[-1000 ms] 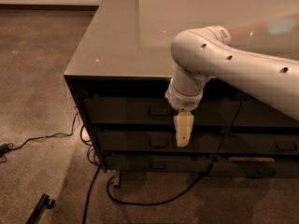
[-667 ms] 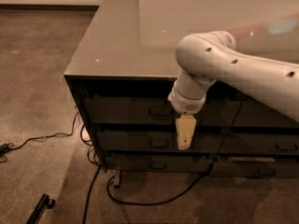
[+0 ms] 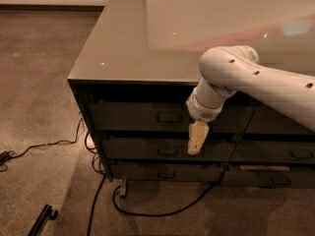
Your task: Open top drawer
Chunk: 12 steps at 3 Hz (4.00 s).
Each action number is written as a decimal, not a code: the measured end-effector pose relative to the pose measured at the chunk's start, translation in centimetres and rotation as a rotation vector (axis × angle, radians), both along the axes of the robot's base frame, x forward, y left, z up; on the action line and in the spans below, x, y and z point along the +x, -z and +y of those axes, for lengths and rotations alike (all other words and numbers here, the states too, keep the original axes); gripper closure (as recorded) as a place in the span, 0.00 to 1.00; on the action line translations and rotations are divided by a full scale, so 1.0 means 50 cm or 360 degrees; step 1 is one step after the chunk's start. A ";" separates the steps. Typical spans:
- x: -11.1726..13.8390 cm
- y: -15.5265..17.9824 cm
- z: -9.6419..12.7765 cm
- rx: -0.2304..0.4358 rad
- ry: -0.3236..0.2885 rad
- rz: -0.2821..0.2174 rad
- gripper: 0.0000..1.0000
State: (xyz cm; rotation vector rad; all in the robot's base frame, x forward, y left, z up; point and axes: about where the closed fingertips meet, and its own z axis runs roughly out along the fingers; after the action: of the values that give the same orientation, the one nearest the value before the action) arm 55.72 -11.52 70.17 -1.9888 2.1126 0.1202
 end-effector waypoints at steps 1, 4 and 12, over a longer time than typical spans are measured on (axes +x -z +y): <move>0.053 0.014 -0.007 -0.0014 0.0063 -0.0077 0.00; 0.109 0.036 -0.051 -0.0117 0.0081 -0.0087 0.00; 0.070 0.073 -0.034 -0.0196 0.0093 0.0037 0.82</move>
Offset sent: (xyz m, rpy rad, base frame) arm 0.0406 0.0027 -0.0066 -0.0188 -0.0793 -0.0385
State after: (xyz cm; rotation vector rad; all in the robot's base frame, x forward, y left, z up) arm 59.21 -13.24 66.50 -1.9995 2.2405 0.0032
